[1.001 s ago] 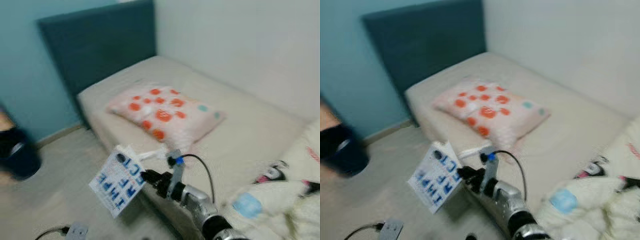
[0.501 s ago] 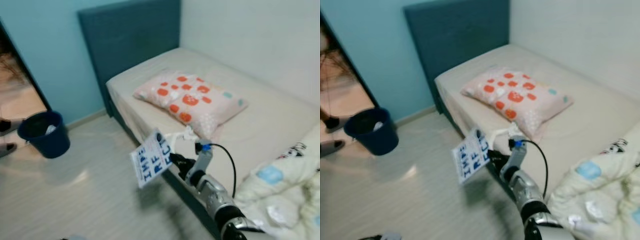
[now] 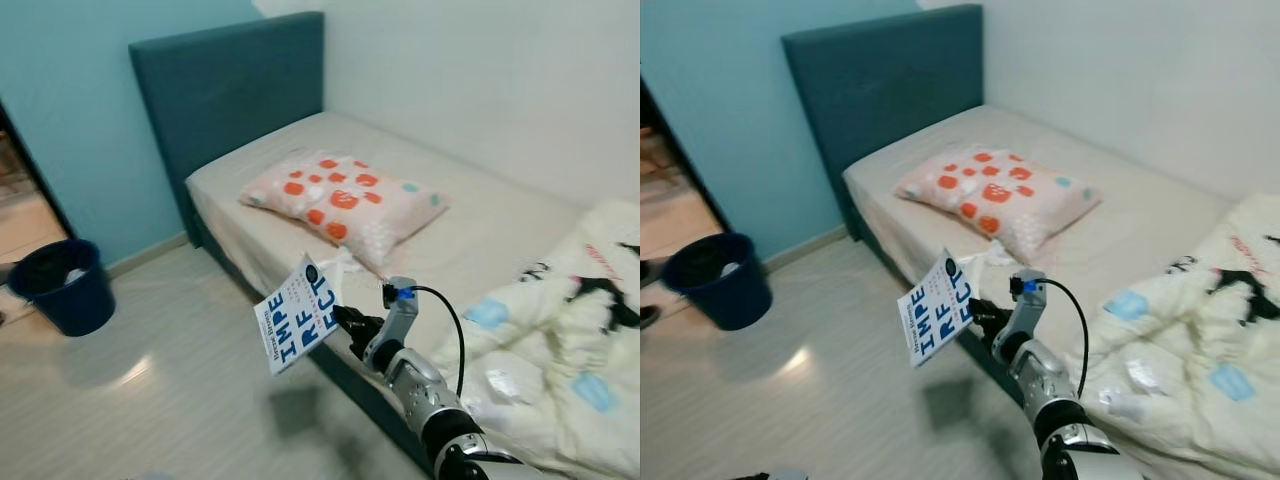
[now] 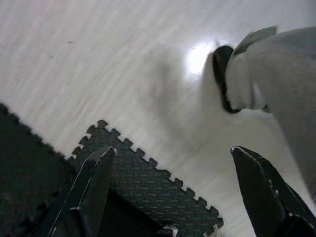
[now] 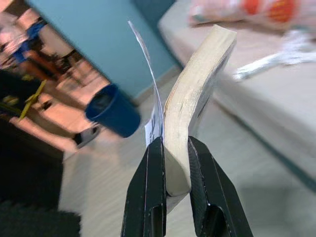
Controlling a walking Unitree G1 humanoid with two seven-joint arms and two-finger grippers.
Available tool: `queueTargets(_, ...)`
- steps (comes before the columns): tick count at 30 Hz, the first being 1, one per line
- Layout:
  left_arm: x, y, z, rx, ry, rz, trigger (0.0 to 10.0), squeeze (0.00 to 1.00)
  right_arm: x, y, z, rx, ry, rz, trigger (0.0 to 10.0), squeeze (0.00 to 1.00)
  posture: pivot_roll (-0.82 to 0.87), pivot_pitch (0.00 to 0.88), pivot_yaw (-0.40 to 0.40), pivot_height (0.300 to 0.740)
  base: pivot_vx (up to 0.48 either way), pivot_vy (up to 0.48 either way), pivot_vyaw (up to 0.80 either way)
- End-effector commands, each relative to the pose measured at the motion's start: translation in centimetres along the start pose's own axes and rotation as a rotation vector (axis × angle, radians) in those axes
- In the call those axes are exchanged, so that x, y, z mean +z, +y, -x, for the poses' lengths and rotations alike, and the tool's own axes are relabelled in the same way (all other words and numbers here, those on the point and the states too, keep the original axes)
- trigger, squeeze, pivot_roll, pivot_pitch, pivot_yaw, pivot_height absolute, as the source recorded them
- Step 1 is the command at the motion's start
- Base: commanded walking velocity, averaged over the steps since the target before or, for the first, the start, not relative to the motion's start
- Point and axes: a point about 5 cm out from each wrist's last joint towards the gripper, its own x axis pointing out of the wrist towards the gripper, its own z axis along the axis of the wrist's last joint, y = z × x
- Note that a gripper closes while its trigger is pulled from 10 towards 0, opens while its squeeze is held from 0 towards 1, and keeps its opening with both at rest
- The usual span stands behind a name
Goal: Clean up the room
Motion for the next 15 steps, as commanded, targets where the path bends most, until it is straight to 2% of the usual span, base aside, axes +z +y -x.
queueTargets(1, 0.23, 0.28, -0.02, 0.014, -0.004, 0.006, 10.0, 0.0, 0.44, 0.33, -0.26, 0.012, -0.025, 0.014, 10.0, 0.0, -0.03, 0.124, 0.001, 0.74, 0.0, 0.0, 0.0)
queueTargets(6, 0.29, 0.21, -0.02, 0.007, -0.009, 0.017, 10.0, 0.0, 0.55, 0.33, -0.29, 0.013, -0.025, 0.023, 10.0, 0.0, -0.03, 0.122, -0.001, 0.74, 0.0, 0.0, 0.0)
queueTargets(15, 0.41, 0.12, -0.03, -0.005, -0.019, 0.025, 10.0, 0.0, 0.61, 0.36, -0.33, 0.014, -0.024, 0.04, 10.0, 0.0, -0.04, 0.121, -0.001, 0.74, 0.48, 0.0, 0.0)
